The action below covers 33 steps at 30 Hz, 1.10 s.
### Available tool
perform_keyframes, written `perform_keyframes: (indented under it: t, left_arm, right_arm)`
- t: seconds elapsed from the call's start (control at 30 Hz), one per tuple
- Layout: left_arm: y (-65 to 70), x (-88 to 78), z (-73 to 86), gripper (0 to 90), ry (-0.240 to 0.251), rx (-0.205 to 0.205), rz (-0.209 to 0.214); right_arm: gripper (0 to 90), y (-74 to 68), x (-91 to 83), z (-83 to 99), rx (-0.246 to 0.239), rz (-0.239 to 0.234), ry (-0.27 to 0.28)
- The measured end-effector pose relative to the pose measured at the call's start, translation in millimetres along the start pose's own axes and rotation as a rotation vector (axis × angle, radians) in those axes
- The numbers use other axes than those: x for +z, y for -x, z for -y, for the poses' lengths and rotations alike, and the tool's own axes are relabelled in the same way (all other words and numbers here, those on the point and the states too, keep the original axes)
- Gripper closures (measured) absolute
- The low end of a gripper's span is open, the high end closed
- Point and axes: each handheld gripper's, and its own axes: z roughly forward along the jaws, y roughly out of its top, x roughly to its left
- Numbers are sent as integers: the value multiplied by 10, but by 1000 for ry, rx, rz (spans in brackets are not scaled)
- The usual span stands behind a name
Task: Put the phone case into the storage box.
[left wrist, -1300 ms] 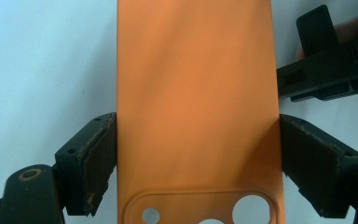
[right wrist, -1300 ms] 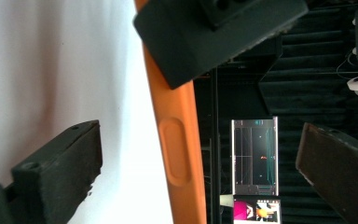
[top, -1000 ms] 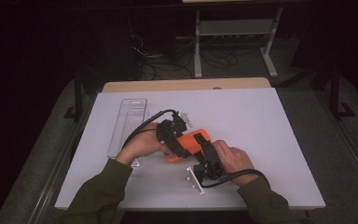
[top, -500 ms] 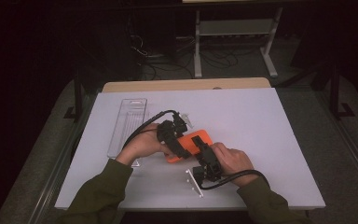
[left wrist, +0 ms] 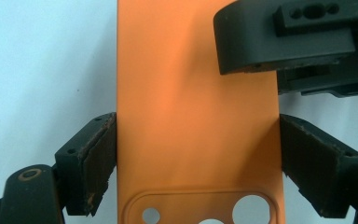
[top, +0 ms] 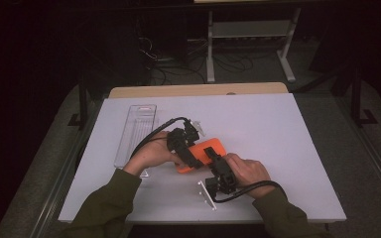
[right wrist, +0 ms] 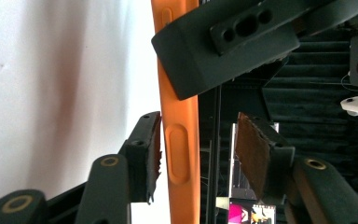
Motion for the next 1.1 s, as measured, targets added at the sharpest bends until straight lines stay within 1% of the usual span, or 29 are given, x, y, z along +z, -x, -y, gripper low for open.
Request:
perform_keyframes:
  t: [0.07, 0.1, 0.17, 0.2, 0.27, 0.3, 0.53, 0.8, 0.93, 0.97, 1.0, 1.1]
  left_arm:
    - [-2, 1, 0, 156, 0, -3, 0]
    - [-3, 1, 0, 156, 0, -3, 0]
    - [-5, -1, 3, 156, 0, -4, 0]
    - [-5, -4, 3, 156, 1, -5, 1]
    - [-7, -10, 3, 156, 4, -6, -1]
    - [-9, -11, 4, 156, 4, -7, 0]
    - [-11, -19, 6, 156, 7, -9, 2]
    - [-10, -17, 7, 156, 5, -8, 0]
    - [-13, -16, 8, 156, 5, -10, 2]
    - [-15, -17, 7, 156, 5, -11, 3]
    - [-13, -16, 8, 156, 8, -17, 4]
    - [-18, -20, 8, 156, 10, -16, 5]
  right_arm:
    - [526, -4, 0, -8, -4, 1, 2]
    - [539, -8, -7, -15, 6, -6, 0]
    - [567, -6, -13, -18, -4, -5, 2]
    - [577, 6, -16, -22, -11, 10, 8]
    - [613, 7, -18, -26, -11, -10, 2]
    - [613, 7, -18, -26, -11, -10, 2]
    - [685, -2, -15, -35, -17, -24, -2]
    - [721, -17, -8, -38, -26, -25, -4]
    - [743, -31, -4, -48, -34, -22, -12]
    - [747, -35, -8, -53, -25, -25, -20]
    - [750, -34, -7, -54, -35, -21, -20]
    - [758, -37, -7, -55, -37, -21, -24]
